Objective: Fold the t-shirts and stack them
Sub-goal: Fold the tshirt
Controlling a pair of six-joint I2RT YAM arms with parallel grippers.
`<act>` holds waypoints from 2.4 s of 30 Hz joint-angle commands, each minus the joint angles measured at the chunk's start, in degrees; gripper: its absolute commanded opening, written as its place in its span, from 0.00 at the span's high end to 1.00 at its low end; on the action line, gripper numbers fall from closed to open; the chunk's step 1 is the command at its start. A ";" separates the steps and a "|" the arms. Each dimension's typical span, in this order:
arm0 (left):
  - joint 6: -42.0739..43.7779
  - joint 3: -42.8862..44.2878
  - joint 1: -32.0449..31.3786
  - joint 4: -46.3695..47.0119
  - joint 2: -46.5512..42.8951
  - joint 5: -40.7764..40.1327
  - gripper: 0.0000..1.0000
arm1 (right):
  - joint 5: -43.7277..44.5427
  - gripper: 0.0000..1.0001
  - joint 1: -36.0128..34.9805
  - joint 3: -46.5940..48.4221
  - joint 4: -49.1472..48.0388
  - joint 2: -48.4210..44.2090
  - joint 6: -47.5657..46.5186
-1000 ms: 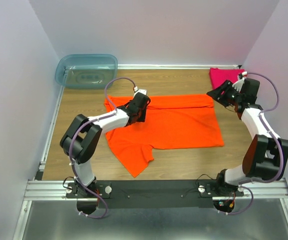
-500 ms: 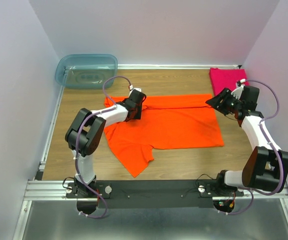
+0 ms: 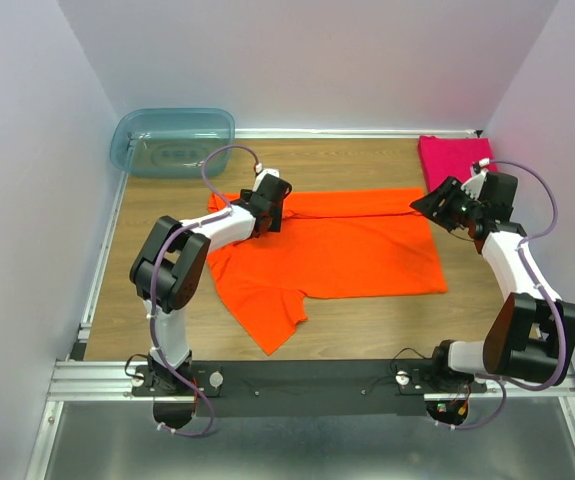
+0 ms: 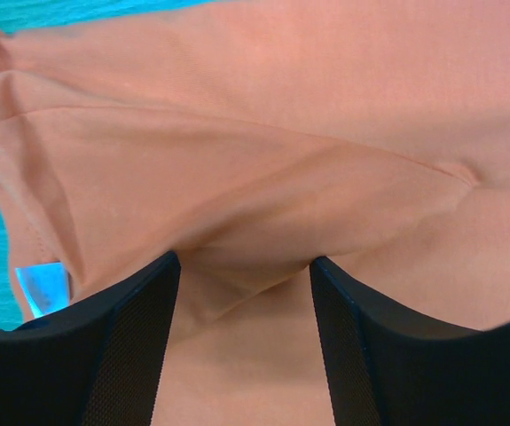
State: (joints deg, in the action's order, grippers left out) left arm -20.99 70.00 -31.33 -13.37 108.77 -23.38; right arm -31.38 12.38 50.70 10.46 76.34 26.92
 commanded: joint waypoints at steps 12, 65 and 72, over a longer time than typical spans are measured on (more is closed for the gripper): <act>2.71 4.17 0.48 3.17 1.18 -13.18 0.34 | -2.72 0.39 -0.25 -1.39 2.72 -0.75 -1.34; -11.26 -22.36 10.15 19.87 -14.29 16.26 0.42 | 12.82 0.59 -41.99 15.29 -41.48 39.40 33.27; -11.79 -21.22 10.33 19.26 -13.15 17.22 0.56 | 17.57 0.59 -45.86 20.67 -42.89 47.32 36.36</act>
State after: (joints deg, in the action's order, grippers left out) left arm -32.21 47.00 -21.32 5.06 94.45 -7.75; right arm -19.16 -31.81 68.58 -29.17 120.53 60.18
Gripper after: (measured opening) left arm 0.451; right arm 0.416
